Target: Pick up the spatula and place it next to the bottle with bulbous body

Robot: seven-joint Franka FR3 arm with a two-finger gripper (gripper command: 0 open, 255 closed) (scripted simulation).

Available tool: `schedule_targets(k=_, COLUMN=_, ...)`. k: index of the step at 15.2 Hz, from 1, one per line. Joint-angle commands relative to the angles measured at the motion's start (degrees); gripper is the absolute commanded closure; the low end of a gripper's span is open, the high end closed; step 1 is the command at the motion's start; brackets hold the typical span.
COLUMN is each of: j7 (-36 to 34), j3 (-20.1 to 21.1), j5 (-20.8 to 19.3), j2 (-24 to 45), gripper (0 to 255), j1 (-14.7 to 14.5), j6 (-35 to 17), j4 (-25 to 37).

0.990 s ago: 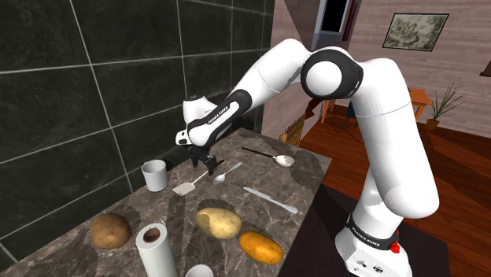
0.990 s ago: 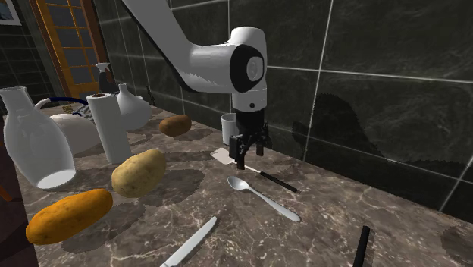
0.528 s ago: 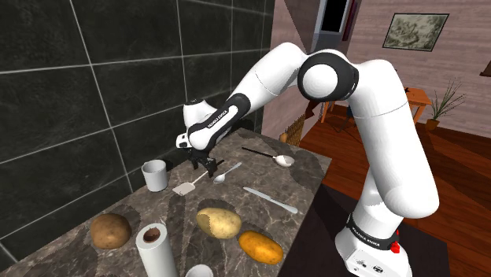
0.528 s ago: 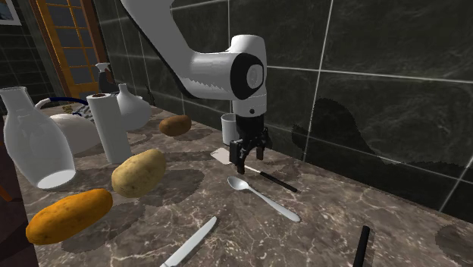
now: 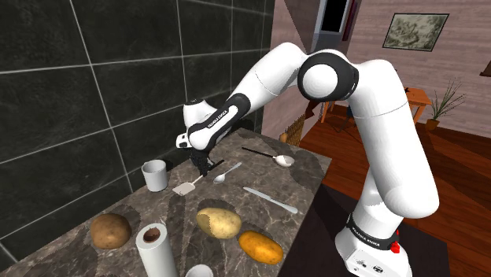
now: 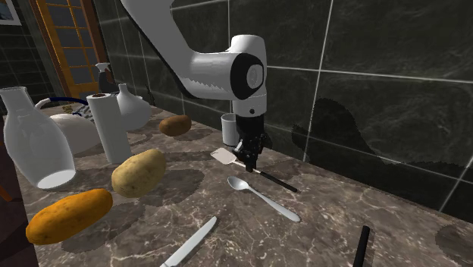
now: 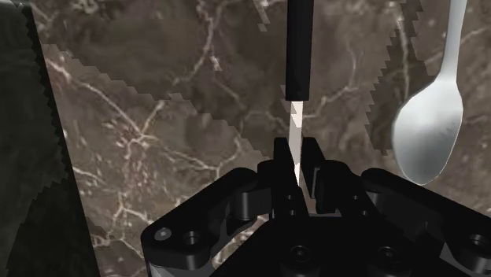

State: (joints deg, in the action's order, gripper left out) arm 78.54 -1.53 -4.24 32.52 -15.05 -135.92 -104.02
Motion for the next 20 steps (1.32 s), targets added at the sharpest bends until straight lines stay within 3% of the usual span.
schedule_targets(k=1, j7=0.00, j3=0.00, j5=0.00, j2=0.00, gripper=255, j1=0.00, j6=0.00, j4=0.00)
schedule_targets(k=20, j7=0.66, j3=0.11, j5=0.28, j2=-7.58, gripper=255, j1=-0.01, j6=9.20, j4=1.64)
